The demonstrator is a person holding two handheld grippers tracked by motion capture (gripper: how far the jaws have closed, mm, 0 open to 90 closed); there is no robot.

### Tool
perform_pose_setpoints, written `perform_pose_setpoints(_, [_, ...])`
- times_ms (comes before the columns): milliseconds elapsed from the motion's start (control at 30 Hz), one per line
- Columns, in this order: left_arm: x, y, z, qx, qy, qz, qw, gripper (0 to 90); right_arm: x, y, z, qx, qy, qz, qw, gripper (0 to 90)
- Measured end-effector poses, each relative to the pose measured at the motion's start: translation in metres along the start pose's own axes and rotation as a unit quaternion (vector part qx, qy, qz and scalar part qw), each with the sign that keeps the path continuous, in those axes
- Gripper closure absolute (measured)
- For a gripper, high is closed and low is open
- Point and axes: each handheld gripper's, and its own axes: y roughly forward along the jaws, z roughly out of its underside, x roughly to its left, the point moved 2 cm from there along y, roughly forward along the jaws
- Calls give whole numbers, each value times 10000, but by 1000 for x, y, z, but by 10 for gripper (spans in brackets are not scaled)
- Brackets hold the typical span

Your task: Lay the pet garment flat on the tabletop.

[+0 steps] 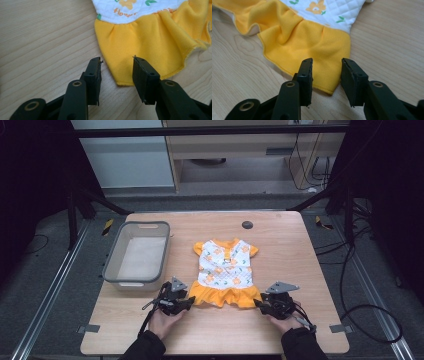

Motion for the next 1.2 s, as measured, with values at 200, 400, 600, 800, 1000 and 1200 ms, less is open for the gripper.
perform_pose_setpoints(200, [-4, 0, 0, -2, 12, -24, 10000, 702, 1, 3, 3, 148, -32, 63, 9999, 681])
perform_pose_setpoints(400, [-9, -1, -2, -12, 36, -66, 10000, 871, 2, 1, 2, 209, 9, -7, 9998, 851])
perform_pose_setpoints(600, [-3, -26, -4, -204, -115, 239, 9994, 880, 0, -14, 3, 96, 42, -144, 9998, 856])
perform_pose_setpoints(800, [-4, -42, 8, -122, -7, 356, 9993, 880, 2, -28, 10, 36, 72, -326, 9994, 854])
perform_pose_setpoints(1000, [-14, -38, 25, 220, 171, 373, 9989, 879, 4, -33, 24, 232, 43, -372, 9990, 849])
perform_pose_setpoints(1200, [-17, -44, 24, -19, 169, 222, 9996, 740, 5, -37, 25, 77, -140, -244, 9996, 769])
